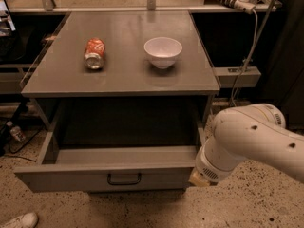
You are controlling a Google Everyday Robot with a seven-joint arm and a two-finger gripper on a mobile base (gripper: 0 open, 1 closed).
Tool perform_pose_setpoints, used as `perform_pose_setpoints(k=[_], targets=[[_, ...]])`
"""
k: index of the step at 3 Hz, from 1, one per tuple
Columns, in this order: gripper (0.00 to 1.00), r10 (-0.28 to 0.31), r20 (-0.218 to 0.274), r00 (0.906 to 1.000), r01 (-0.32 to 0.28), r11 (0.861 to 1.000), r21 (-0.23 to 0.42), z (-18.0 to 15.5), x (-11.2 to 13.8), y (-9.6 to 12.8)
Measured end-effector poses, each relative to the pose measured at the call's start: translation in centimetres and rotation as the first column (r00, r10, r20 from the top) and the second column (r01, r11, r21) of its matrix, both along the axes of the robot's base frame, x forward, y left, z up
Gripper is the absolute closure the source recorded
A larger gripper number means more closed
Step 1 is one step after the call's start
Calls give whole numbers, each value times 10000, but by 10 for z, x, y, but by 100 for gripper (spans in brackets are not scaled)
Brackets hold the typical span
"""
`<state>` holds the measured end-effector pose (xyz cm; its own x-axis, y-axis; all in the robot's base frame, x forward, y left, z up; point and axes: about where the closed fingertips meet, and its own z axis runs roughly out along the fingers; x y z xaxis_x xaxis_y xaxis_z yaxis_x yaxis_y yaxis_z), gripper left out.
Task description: Close top drawer
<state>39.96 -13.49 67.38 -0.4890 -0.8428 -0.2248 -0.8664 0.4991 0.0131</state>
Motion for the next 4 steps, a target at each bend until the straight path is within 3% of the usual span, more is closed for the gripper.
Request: perform_pose_setpoints(k=[1,2,4], targets=[[100,143,191,9997,-142,9999,-31,-5,20,6],[81,154,192,9997,-153,9999,-34,-5,20,6],[35,154,192,9997,-153,9999,-34,-5,20,6]])
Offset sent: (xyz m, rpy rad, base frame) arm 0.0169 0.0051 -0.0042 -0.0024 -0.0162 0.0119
